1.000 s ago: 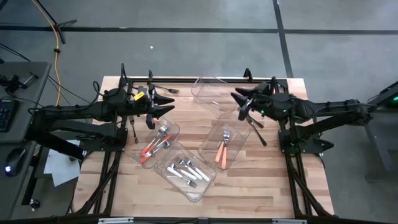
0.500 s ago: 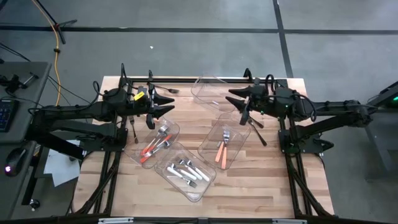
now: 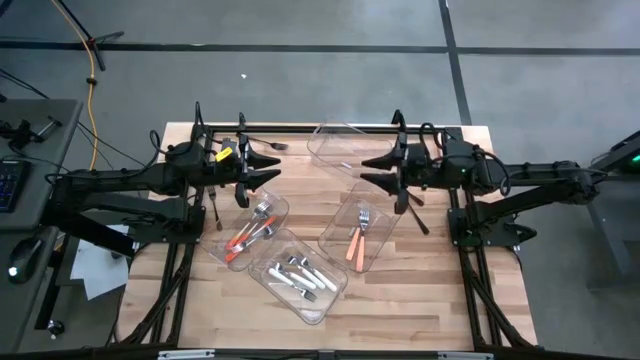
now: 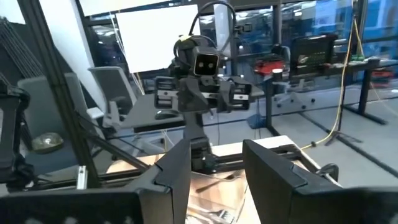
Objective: Sort silverware by color (type)
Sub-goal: Put the light orange fork into the middle right transparent bin
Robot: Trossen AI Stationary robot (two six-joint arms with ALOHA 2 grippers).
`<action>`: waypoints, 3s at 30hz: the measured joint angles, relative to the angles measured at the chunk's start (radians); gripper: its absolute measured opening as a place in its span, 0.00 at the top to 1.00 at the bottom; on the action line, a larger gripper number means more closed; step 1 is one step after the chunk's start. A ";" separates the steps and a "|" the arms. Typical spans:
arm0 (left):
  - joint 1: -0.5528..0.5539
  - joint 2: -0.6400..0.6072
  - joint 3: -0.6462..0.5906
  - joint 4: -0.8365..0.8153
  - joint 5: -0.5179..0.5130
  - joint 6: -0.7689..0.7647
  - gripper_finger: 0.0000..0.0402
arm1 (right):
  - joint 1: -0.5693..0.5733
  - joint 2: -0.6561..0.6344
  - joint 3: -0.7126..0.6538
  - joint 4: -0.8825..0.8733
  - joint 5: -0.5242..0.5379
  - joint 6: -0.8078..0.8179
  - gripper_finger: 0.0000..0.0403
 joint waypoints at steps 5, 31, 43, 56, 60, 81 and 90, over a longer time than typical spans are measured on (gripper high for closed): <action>0.000 0.000 0.000 0.000 0.000 0.000 0.66 | 0.000 0.000 0.000 -0.005 0.000 0.007 0.68; 0.509 0.261 0.387 -1.349 -0.235 0.012 0.66 | -0.041 0.000 0.000 -0.036 0.068 0.007 0.68; 0.639 0.423 0.263 -1.431 -0.016 0.777 0.66 | -0.044 0.000 0.000 -0.059 0.064 0.035 0.68; 0.690 0.421 0.053 -1.217 -0.078 1.002 0.66 | -0.044 0.000 0.000 -0.111 0.064 0.077 0.68; 0.698 0.421 0.007 -1.163 -0.053 1.045 0.66 | -0.044 0.000 0.000 -0.111 0.064 0.082 0.68; 0.698 0.507 -0.083 -1.010 -0.105 1.100 0.66 | -0.044 0.000 0.000 -0.111 0.068 0.112 0.68; 0.698 0.607 -0.078 -1.004 -0.114 1.074 0.66 | -0.044 0.000 0.000 -0.112 0.067 0.153 0.68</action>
